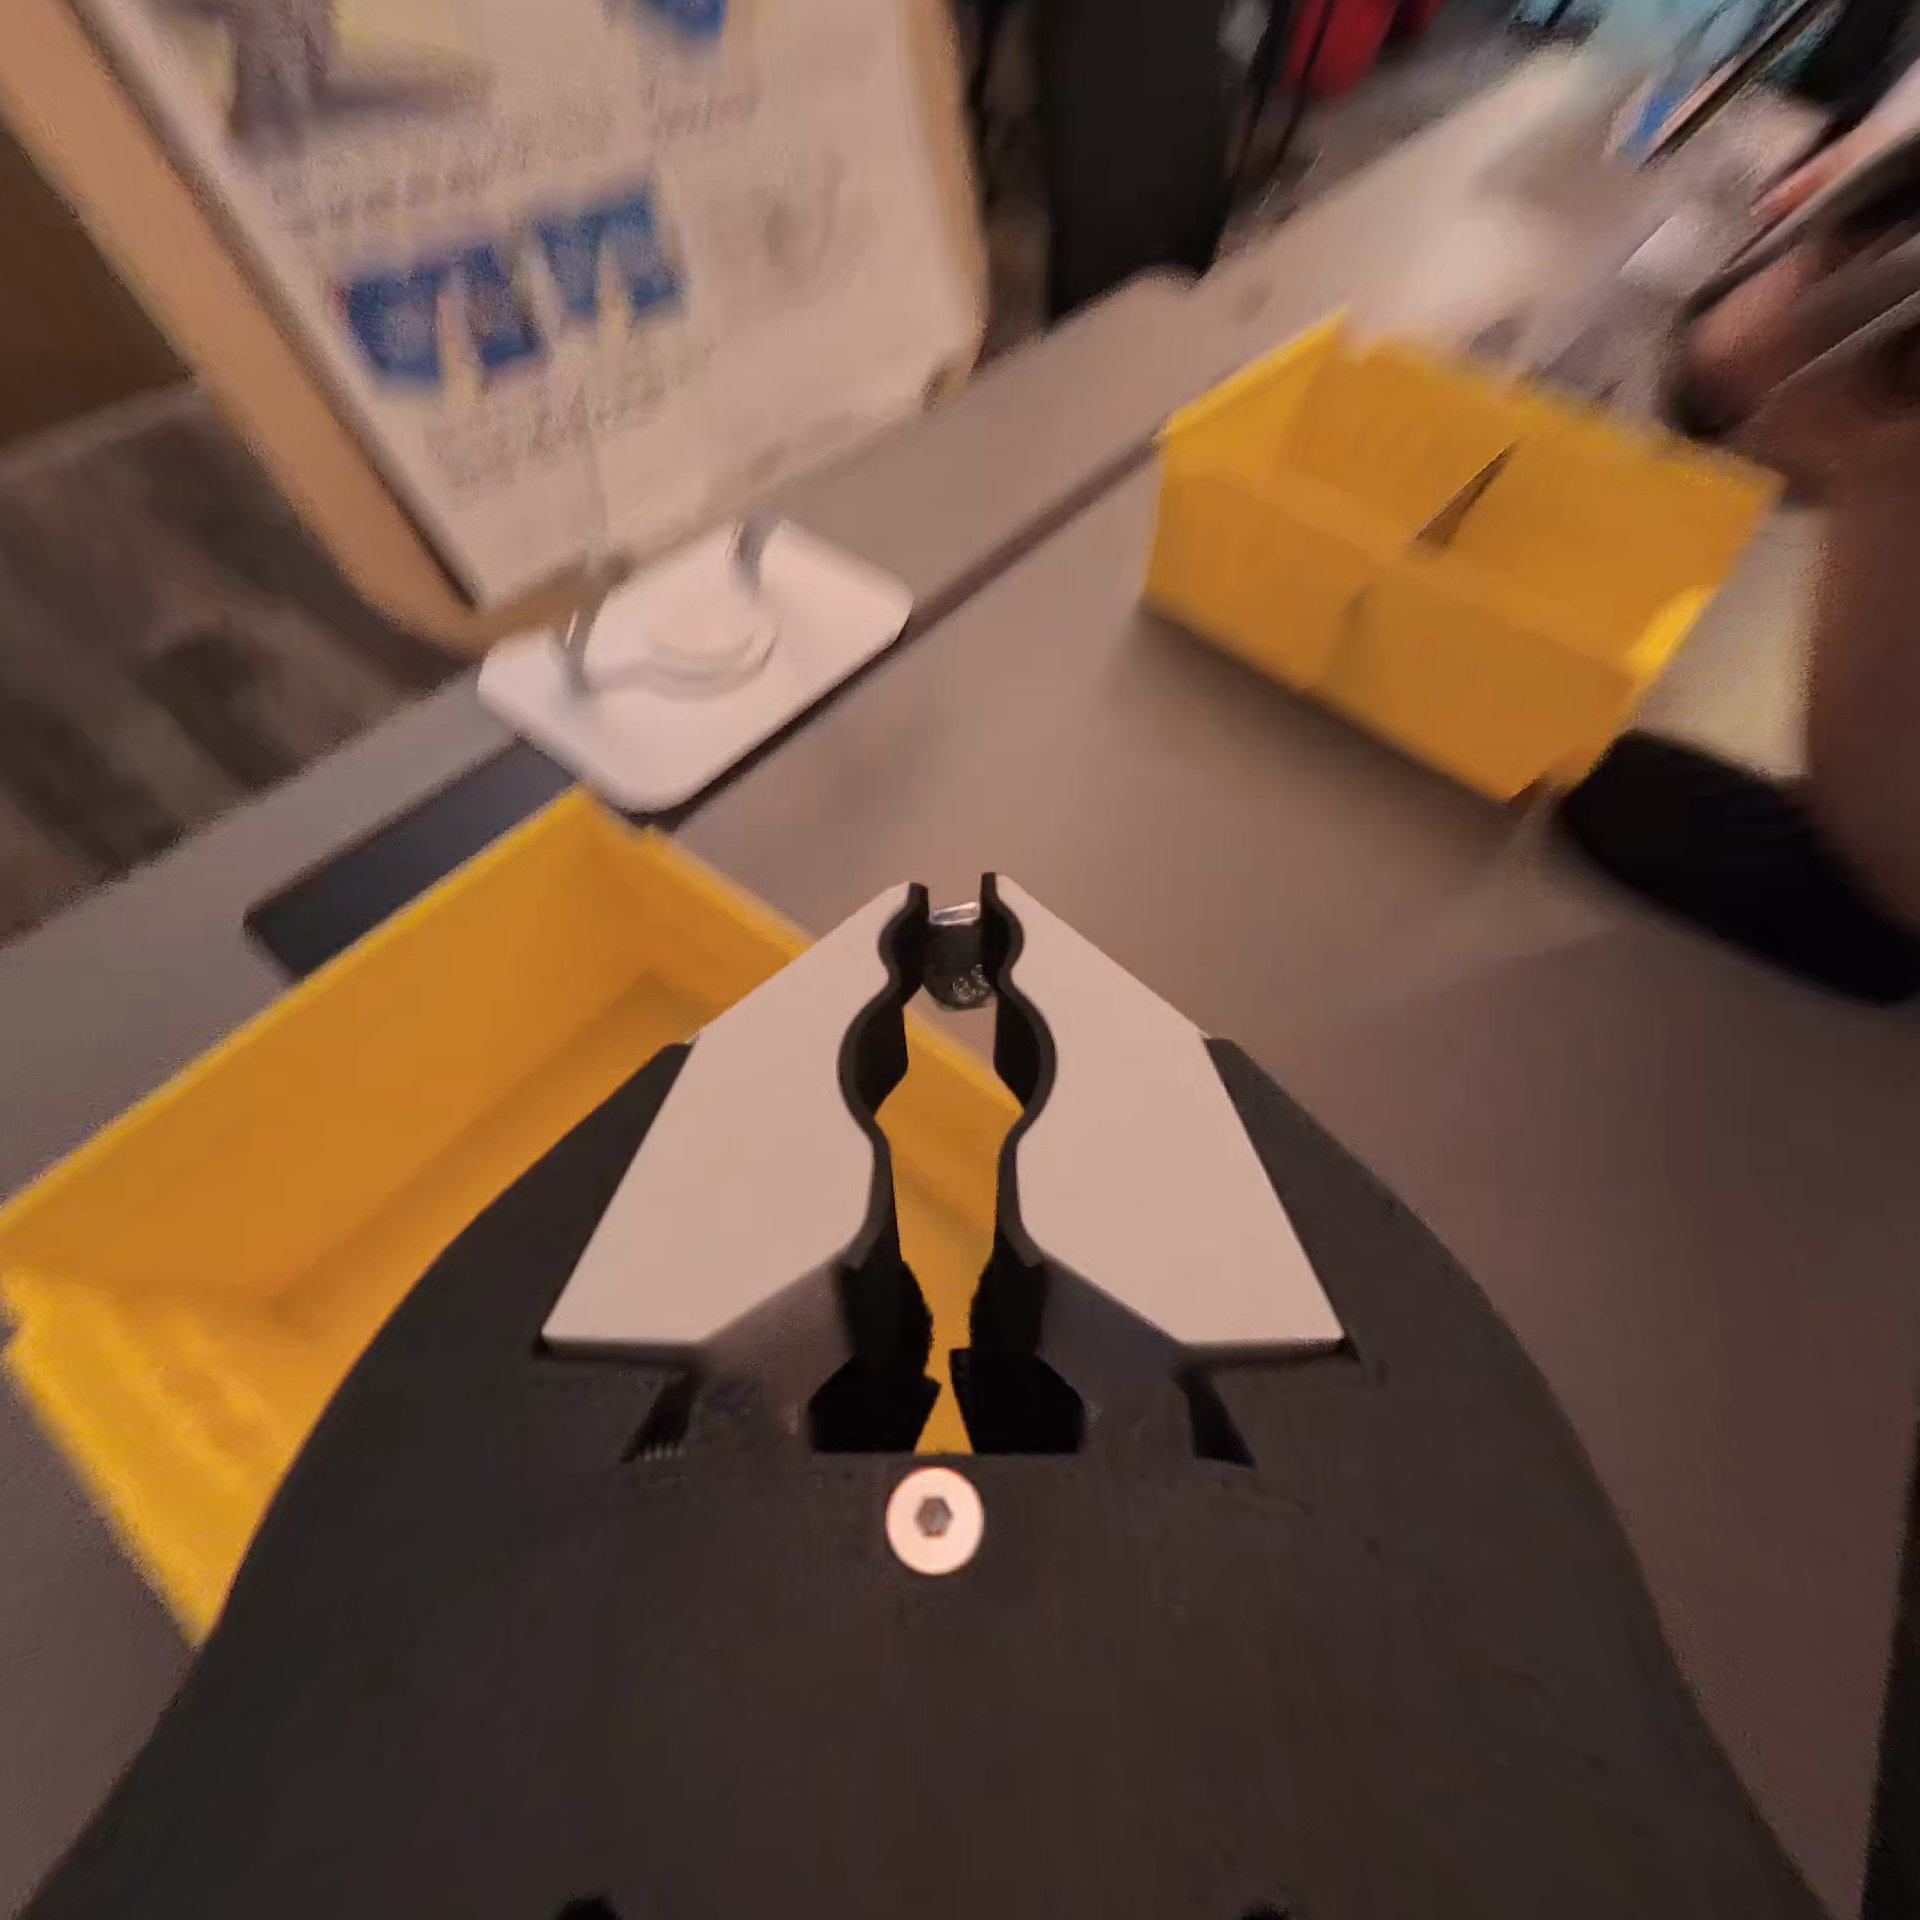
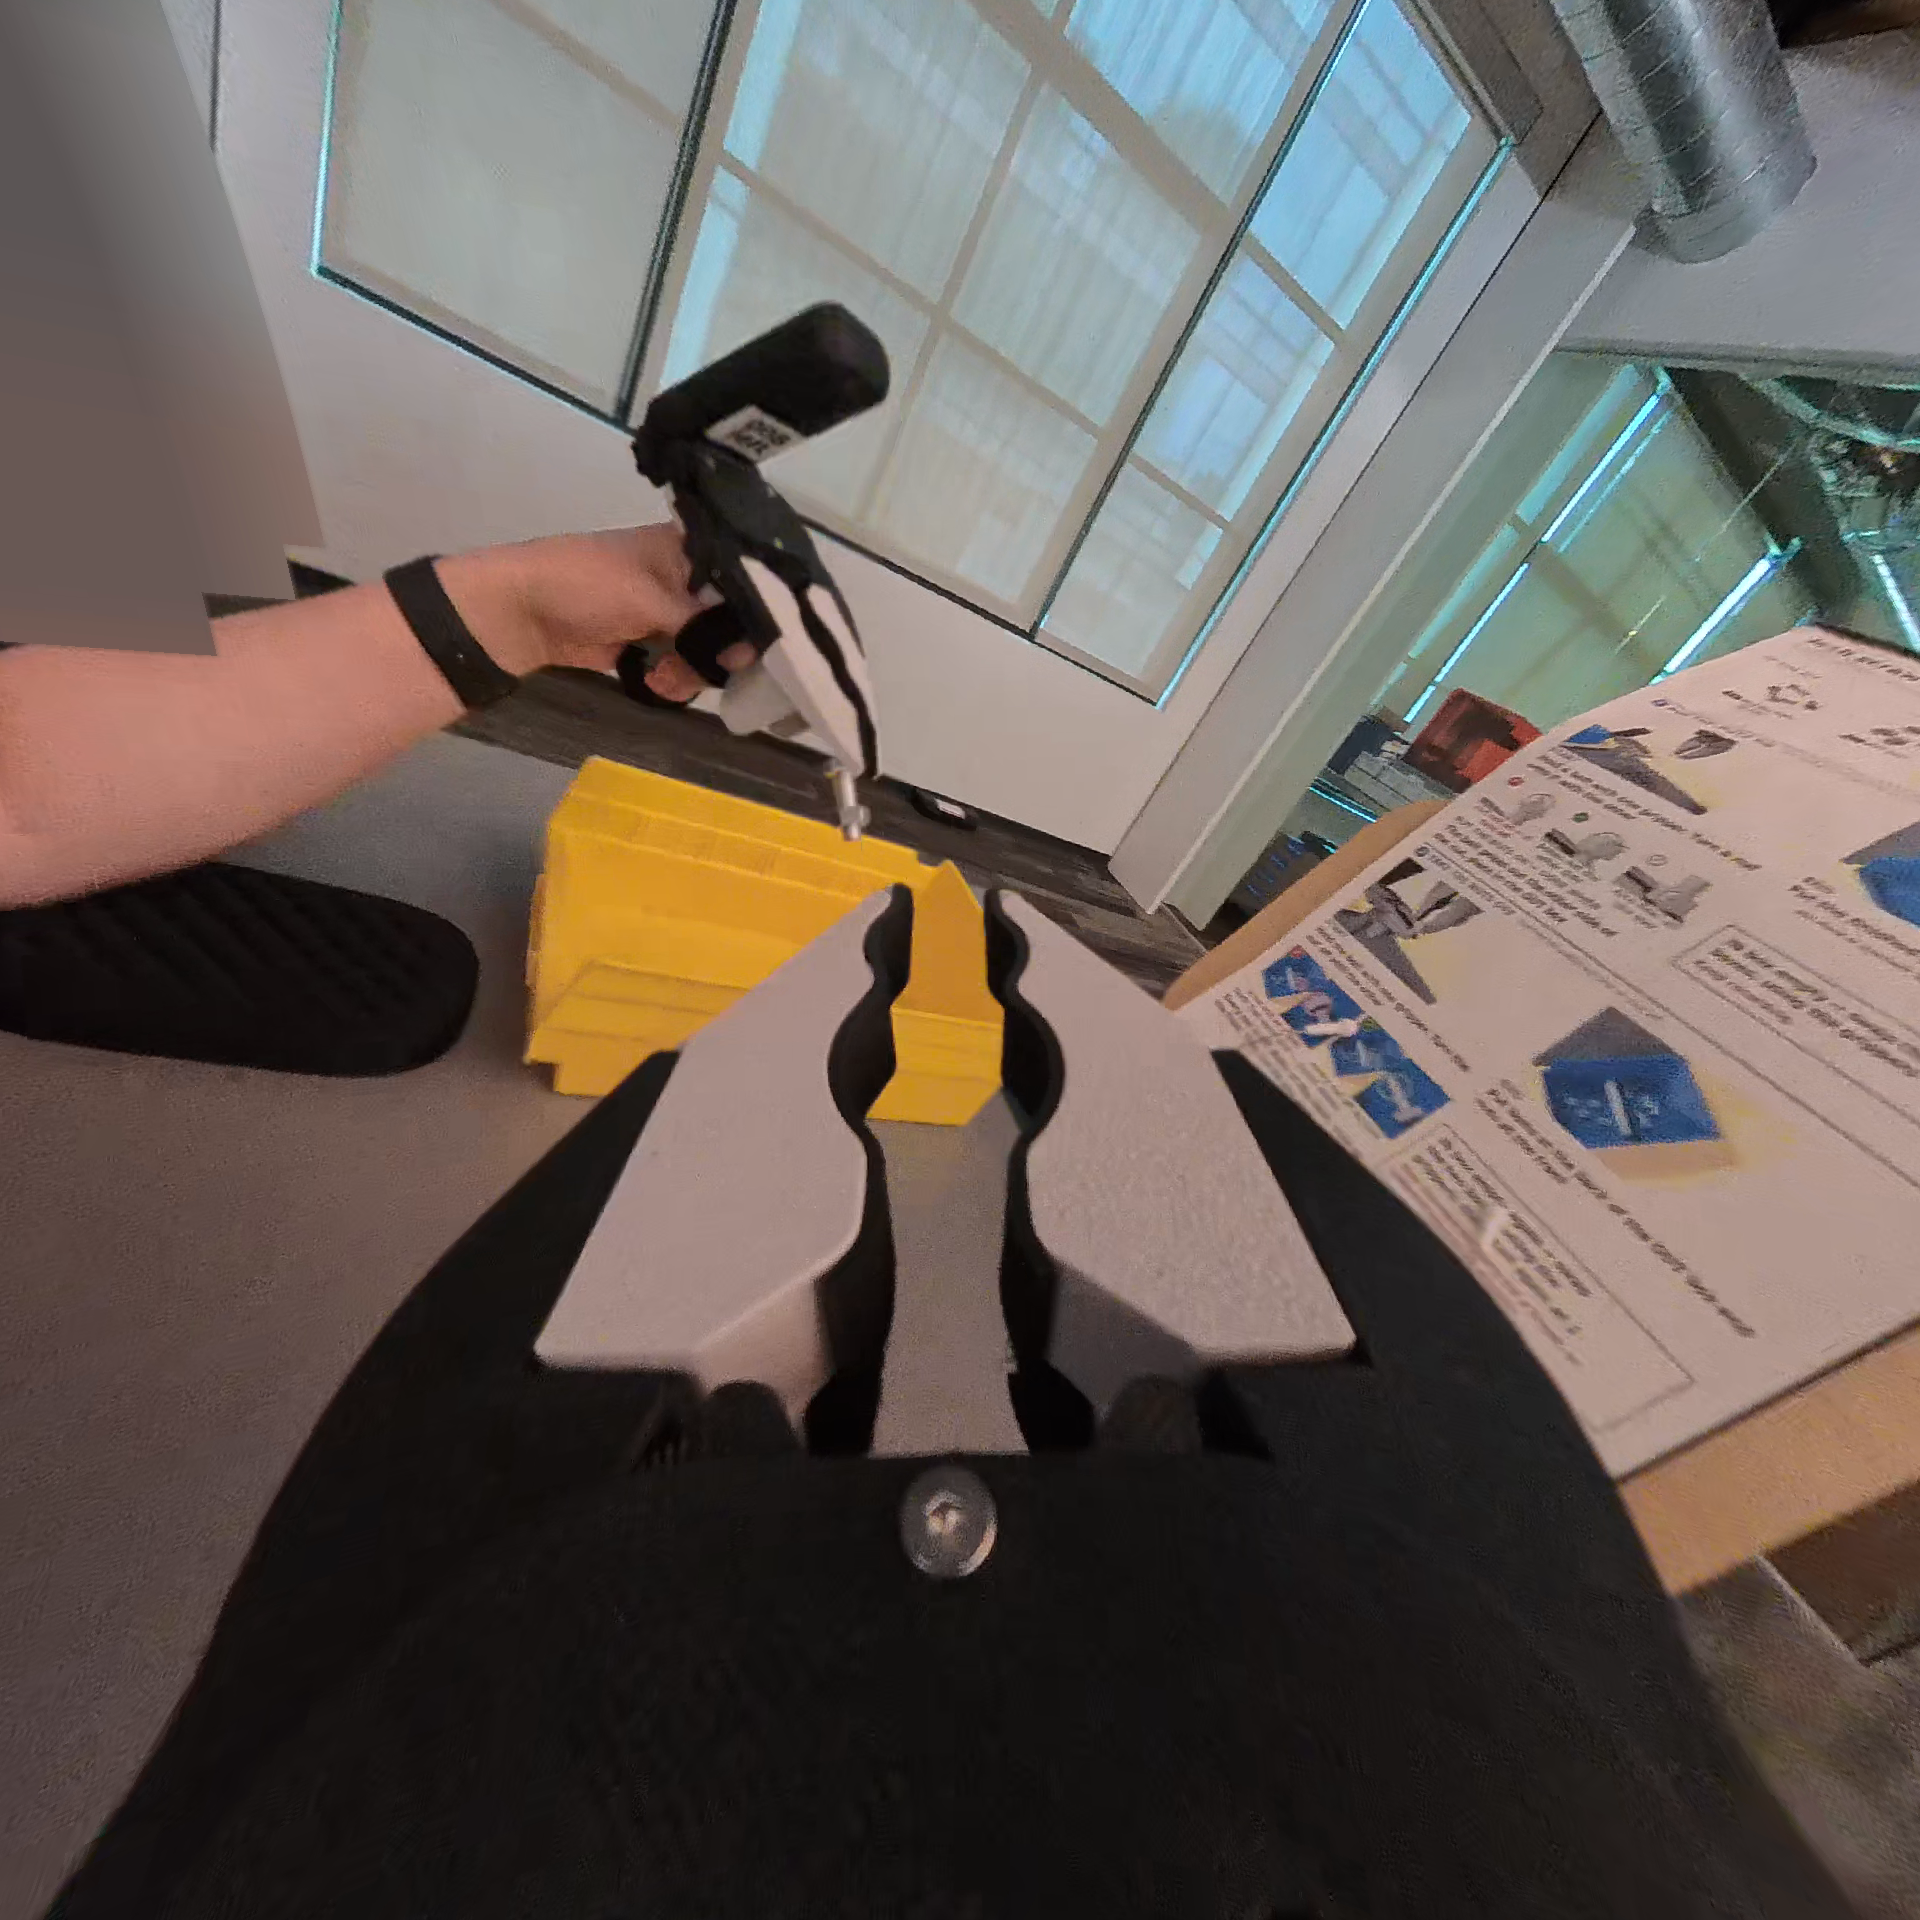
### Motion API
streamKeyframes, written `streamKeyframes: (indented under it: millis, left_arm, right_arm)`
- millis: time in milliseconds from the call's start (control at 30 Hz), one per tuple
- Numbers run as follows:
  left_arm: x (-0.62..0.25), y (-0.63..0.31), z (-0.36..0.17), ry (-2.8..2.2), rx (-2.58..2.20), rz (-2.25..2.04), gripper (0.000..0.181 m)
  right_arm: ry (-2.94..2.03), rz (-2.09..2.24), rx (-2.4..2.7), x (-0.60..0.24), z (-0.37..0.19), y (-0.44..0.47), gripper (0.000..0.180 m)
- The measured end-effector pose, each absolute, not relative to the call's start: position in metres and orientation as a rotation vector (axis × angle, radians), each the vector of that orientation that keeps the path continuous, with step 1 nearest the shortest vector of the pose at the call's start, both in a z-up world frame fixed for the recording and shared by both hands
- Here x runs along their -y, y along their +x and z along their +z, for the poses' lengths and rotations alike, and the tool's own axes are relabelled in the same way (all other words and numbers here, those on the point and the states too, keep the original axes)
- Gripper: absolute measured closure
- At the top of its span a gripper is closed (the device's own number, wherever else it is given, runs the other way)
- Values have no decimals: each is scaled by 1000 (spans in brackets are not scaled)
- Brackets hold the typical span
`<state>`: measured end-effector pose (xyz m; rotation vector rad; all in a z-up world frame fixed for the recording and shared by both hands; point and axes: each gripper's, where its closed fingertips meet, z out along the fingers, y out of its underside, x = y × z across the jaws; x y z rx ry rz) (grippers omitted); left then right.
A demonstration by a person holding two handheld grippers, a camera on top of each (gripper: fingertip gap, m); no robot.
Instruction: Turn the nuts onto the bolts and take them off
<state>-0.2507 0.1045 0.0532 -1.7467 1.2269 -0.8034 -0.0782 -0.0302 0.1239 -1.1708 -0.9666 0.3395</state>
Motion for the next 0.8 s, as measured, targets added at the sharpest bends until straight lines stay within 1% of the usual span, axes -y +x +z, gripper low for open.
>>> streamKeyframes:
  millis: [67, 133, 200, 233, 267, 333, 400, 467, 500, 600, 700, 733, 800]
  left_arm:
    - [-69, -229, 94, -1597, -1236, -915, 173]
    - [-39, -209, 118, -1497, -1269, -952, 173]
    - [-17, -188, 126, -1452, -1333, -929, 174]
    - [-9, -179, 128, -1439, -1355, -914, 181]
    - [-5, -170, 130, -1420, -1362, -900, 181]
    - [10, -153, 133, -1379, -1399, -961, 181]
    - [19, -139, 126, -1396, -1431, -1036, 181]
    - [6, -130, 104, -1497, -1434, -948, 181]
    - [-1, -128, 93, -1537, -1429, -890, 181]
    - [-5, -129, 84, -1602, -1357, -911, 181]
    - [5, -144, 91, -1604, -1266, -1008, 179]
    - [4, -152, 94, -1584, -1229, -992, 175]
    - [-6, -168, 106, -1518, -1125, -947, 176]
  right_arm:
    - [-1162, 462, 933, 30, 123, -91, 168]
    - [-1159, 658, 888, 32, 121, -108, 161]
    - [-1161, 850, 846, 34, 118, -123, 149]
    - [-1166, 912, 825, 32, 115, -128, 145]
    - [-1177, 946, 803, 29, 111, -131, 141]
    - [-1197, 969, 784, 23, 103, -137, 138]
    - [-1309, 908, 803, 10, 81, -144, 130]
    - [-1502, 700, 866, -10, 46, -140, 134]
    - [-1553, 592, 873, -18, 37, -134, 137]
    - [-1568, 404, 870, -21, 43, -121, 138]
    - [-1576, 391, 961, -9, 41, -127, 139]
    - [-1596, 457, 1047, 1, 32, -138, 138]
    - [-1622, 561, 1197, 19, 12, -157, 138]
